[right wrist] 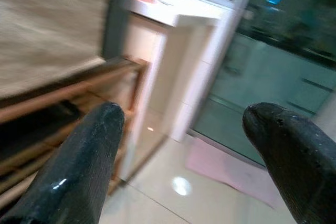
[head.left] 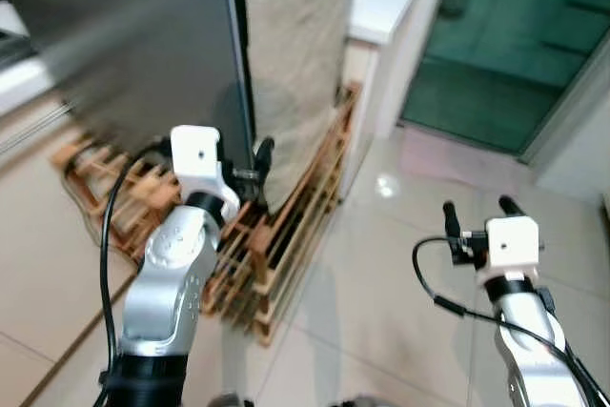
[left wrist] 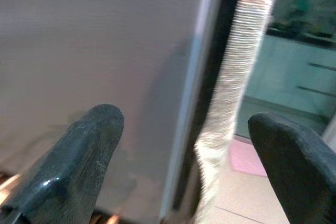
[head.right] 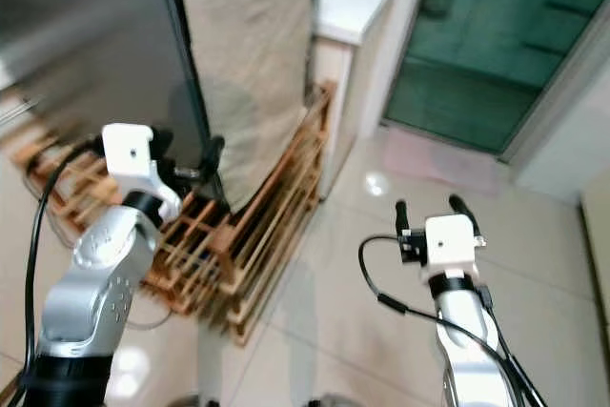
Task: Restocking fridge
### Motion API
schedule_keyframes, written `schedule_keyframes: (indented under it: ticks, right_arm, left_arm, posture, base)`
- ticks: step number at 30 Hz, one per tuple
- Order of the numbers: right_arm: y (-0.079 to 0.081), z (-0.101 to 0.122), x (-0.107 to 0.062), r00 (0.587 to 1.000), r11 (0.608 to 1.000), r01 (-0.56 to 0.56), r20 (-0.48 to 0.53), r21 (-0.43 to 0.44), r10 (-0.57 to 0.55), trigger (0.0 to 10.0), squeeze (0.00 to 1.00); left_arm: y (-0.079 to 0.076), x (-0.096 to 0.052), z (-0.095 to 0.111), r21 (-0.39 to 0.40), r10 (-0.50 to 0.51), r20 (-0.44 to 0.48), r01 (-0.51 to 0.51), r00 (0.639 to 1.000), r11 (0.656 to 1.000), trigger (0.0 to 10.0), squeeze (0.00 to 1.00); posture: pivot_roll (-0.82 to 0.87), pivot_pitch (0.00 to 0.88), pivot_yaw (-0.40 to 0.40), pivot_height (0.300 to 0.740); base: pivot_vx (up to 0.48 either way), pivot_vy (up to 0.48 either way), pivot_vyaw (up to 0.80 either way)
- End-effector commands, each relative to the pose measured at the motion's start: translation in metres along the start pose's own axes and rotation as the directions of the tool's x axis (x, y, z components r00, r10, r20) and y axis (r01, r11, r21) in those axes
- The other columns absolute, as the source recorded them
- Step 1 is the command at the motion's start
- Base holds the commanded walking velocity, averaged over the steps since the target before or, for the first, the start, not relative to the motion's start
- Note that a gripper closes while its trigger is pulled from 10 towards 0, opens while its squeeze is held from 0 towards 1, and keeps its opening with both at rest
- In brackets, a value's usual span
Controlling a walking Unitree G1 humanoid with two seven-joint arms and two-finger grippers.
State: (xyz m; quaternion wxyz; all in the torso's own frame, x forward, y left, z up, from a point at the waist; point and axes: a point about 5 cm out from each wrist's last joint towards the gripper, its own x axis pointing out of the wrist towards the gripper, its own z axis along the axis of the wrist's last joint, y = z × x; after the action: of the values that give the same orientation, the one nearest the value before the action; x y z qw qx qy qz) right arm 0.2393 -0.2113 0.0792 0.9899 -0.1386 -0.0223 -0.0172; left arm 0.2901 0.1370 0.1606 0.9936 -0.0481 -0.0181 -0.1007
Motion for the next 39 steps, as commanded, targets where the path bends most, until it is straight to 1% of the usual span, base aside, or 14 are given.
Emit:
schedule_keyframes:
  ticks: [1,5,9,10,11,13,14,15,23,26,28,32,33,39]
  right_arm:
    - [0.000,0.004,0.003,1.000,1.000,0.005,0.005,0.013,-0.005,10.0,0.00]
    - [0.000,0.004,0.004,1.000,1.000,0.002,0.007,0.013,-0.002,10.0,0.00]
    - [0.003,0.006,0.005,1.000,1.000,-0.004,0.013,0.014,0.004,10.0,0.00]
    - [0.003,0.007,0.006,1.000,1.000,-0.004,0.017,0.013,0.004,10.0,0.00]
    - [0.003,0.007,0.006,1.000,1.000,-0.004,0.017,0.013,0.004,10.0,0.00]
    - [0.003,0.007,0.006,1.000,1.000,-0.003,0.018,0.013,0.003,10.0,0.00]
    - [0.004,0.008,0.006,1.000,1.000,-0.003,0.020,0.014,0.003,10.0,0.00]
    - [0.004,0.008,0.005,1.000,1.000,-0.004,0.020,0.014,0.003,10.0,0.00]
    - [0.004,0.009,0.004,1.000,1.000,0.006,0.020,0.019,-0.006,10.0,0.00]
    - [0.005,0.008,0.002,1.000,1.000,0.003,0.016,0.020,-0.004,10.0,0.00]
    - [0.005,0.008,0.002,1.000,1.000,0.003,0.016,0.020,-0.003,10.0,0.00]
    - [0.004,0.008,0.001,1.000,1.000,0.000,0.012,0.018,-0.001,10.0,0.00]
    - [0.004,0.007,0.000,1.000,1.000,0.001,0.011,0.017,-0.001,10.0,0.00]
    - [0.004,0.005,-0.004,1.000,1.000,0.006,0.002,0.020,-0.006,10.0,0.00]
  left_arm:
    - [0.000,0.002,0.002,0.017,0.013,0.005,-0.013,1.000,1.000,10.0,0.00]
    - [-0.005,0.006,0.001,0.019,-0.007,-0.008,0.007,1.000,1.000,10.0,0.00]
    - [-0.021,0.019,0.003,0.028,-0.094,-0.021,0.094,0.995,0.995,10.0,0.00]
    - [-0.031,0.023,0.005,0.016,-0.152,-0.025,0.153,0.988,0.988,10.0,0.00]
    - [-0.031,0.023,0.005,0.016,-0.152,-0.025,0.153,0.988,0.988,10.0,0.00]
    - [-0.044,0.027,0.008,0.013,-0.227,-0.024,0.227,0.974,0.974,10.0,0.00]
    - [-0.057,0.032,0.010,0.017,-0.285,-0.034,0.286,0.958,0.958,10.0,0.00]
    - [-0.060,0.033,0.010,0.018,-0.296,-0.036,0.297,0.955,0.955,10.0,0.00]
    - [-0.069,0.044,0.018,0.013,-0.309,-0.015,0.310,0.951,0.951,10.0,0.00]
    - [-0.077,0.044,0.020,-0.010,-0.371,-0.020,0.371,0.928,0.929,10.0,0.00]
    - [-0.077,0.045,0.020,-0.007,-0.373,-0.022,0.373,0.928,0.928,10.0,0.00]
    - [-0.074,0.051,0.018,-0.001,-0.315,-0.027,0.315,0.949,0.949,10.0,0.00]
    - [-0.068,0.055,0.023,0.000,-0.257,0.007,0.257,0.966,0.966,10.0,0.00]
    - [-0.064,0.064,0.020,-0.004,-0.220,-0.017,0.220,0.975,0.976,10.0,0.00]
  posture:
    - [-0.09,0.000,-0.036,0.726]
    - [-0.09,0.000,-0.037,0.726]
    - [-0.09,0.000,-0.037,0.726]
    - [-0.09,0.000,-0.037,0.726]
    - [-0.09,0.000,-0.037,0.726]
    - [-0.09,0.000,-0.036,0.726]
    - [-0.10,0.000,-0.033,0.726]
    - [-0.10,0.000,-0.031,0.726]
    - [-0.11,0.000,-0.022,0.726]
    - [-0.12,0.000,-0.023,0.726]
    - [-0.12,0.000,-0.024,0.726]
    - [-0.12,0.000,-0.024,0.726]
    - [-0.13,0.000,-0.020,0.726]
    - [-0.14,0.000,-0.013,0.726]
  base:
    - [0.000,0.000,0.00]
    - [0.000,0.000,0.00]
    - [0.000,0.000,0.00]
    - [0.000,0.000,0.00]
    - [0.000,0.000,0.00]
    - [0.000,0.000,0.00]
    - [0.000,0.000,0.00]
    - [0.000,0.000,0.00]
    - [0.000,0.000,0.00]
    - [0.000,0.000,0.00]
    - [0.000,0.000,0.00]
    - [0.000,0.000,0.00]
    - [0.000,0.000,0.00]
    - [0.000,0.000,0.00]
